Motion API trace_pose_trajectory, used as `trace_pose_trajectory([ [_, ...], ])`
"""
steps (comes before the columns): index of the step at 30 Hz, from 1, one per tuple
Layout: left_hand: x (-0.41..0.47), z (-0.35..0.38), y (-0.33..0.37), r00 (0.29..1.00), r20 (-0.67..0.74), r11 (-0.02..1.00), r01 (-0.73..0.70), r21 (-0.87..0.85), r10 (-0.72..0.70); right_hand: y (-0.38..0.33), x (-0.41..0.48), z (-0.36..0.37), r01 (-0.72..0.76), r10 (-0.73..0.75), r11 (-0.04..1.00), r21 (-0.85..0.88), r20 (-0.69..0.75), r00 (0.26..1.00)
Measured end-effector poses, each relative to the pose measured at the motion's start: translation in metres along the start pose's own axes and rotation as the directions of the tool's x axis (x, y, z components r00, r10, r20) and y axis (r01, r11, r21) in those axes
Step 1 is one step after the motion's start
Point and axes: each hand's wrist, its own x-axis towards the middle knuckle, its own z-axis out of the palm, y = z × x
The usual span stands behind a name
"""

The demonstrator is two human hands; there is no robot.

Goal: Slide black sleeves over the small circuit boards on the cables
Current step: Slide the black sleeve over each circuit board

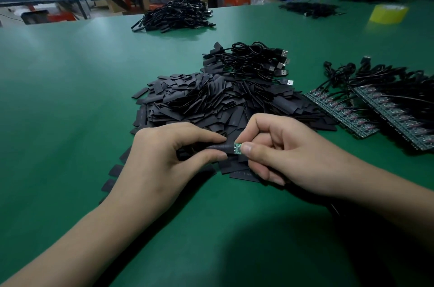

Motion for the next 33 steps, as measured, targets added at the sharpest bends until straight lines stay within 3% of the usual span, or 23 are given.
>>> trace_pose_trajectory([
  [6, -0.0016, 0.0018, 0.0030, 0.992, 0.064, 0.994, -0.109, 0.010, 0.108, -0.0002, -0.0015, 0.0012, -0.033, 0.017, 0.988, 0.150, 0.102, 0.995],
  [9, -0.0013, 0.0028, 0.0026, 0.997, 0.021, 0.998, -0.067, -0.017, 0.068, 0.0000, -0.0009, 0.0030, 0.014, -0.023, 0.987, 0.158, 0.056, 0.998],
  [16, -0.0011, 0.0032, 0.0005, 0.990, -0.074, 0.979, 0.103, -0.176, -0.117, -0.0019, -0.0024, -0.0026, 0.198, -0.211, 0.976, -0.094, -0.154, 0.965],
  [23, -0.0020, 0.0030, 0.0014, 0.992, -0.073, 0.982, 0.085, -0.167, -0.098, -0.0046, -0.0055, -0.0015, 0.252, -0.323, 0.903, -0.347, -0.166, 0.932],
  [30, -0.0018, 0.0015, 0.0019, 0.996, -0.063, 0.987, 0.052, -0.150, -0.062, -0.0048, -0.0065, -0.0040, 0.276, -0.355, 0.882, -0.382, -0.152, 0.922],
  [33, -0.0017, -0.0005, 0.0017, 0.998, -0.056, 0.998, -0.005, -0.067, 0.001, -0.0043, -0.0065, -0.0045, 0.285, -0.367, 0.871, -0.399, -0.145, 0.919],
])
